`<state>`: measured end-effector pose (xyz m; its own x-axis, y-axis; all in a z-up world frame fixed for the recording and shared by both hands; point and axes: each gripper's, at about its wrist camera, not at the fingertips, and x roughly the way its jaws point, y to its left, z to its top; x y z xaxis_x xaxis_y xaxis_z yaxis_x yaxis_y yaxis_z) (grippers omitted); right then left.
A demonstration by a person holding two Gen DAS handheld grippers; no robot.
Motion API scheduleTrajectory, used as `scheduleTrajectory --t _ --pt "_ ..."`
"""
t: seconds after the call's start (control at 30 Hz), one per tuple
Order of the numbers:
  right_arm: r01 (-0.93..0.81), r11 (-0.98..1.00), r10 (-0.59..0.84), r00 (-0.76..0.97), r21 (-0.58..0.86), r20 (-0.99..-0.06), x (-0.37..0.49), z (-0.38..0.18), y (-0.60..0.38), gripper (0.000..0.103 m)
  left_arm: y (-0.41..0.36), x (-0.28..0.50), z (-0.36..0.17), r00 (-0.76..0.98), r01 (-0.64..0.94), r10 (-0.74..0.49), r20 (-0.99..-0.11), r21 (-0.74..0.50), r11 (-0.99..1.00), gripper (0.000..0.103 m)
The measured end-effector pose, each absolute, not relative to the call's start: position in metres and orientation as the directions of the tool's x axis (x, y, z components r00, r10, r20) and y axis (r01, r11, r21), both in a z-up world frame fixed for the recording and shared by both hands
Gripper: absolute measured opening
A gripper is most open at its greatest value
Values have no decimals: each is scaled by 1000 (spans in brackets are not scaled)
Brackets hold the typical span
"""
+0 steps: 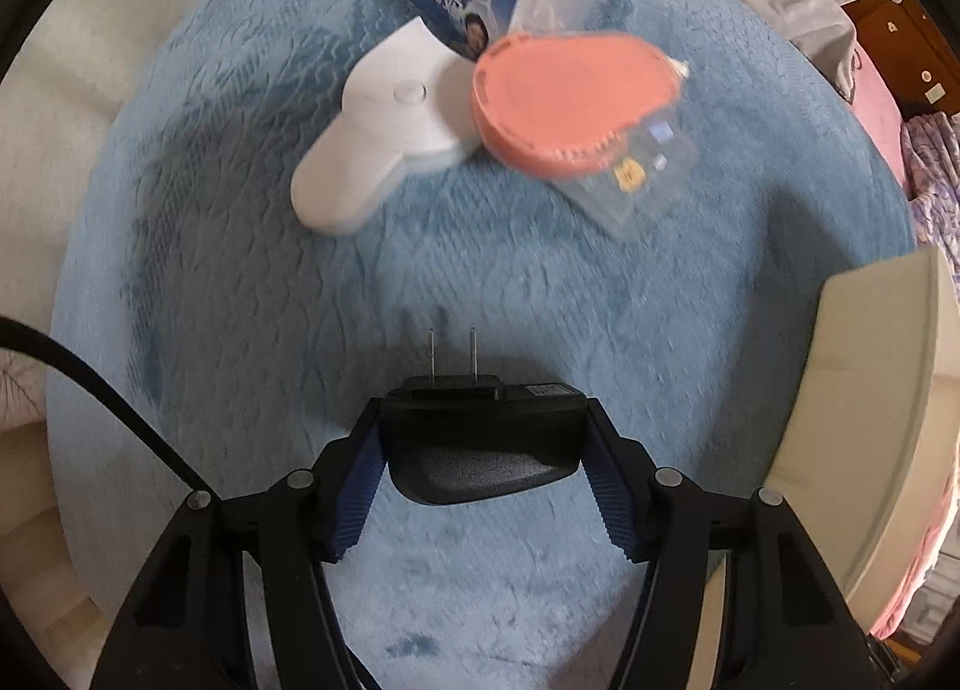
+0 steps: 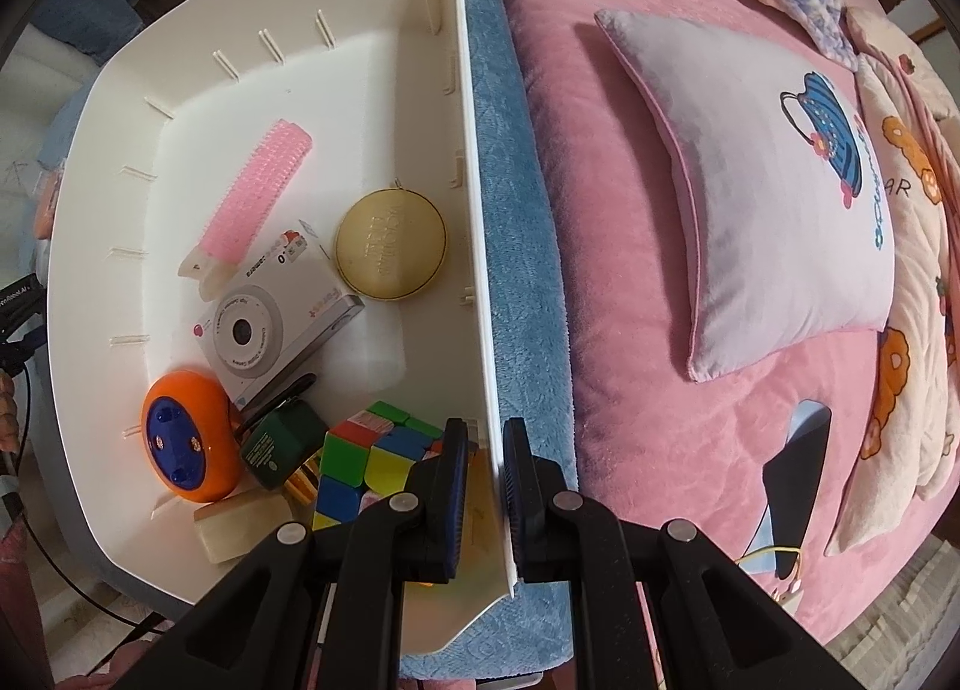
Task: Organize rigid objects
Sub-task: 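Carry the black charger into the tray and open the left gripper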
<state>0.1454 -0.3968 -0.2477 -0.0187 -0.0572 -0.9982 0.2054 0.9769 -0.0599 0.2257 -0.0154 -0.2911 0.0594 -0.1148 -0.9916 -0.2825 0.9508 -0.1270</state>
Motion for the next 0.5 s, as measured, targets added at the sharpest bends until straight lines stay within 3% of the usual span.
scheduleTrajectory --t 0.27,0.5 --pt "160 987 -29 1 -28 -1000 144 -247 -398 12 -32 203 -264 141 -256 -120 -983 -153 954 65" --pt "103 995 -18 23 -15 -1000 141 -246 -396 12 -48 189 -225 316 -188 -126 -940 -192 963 65"
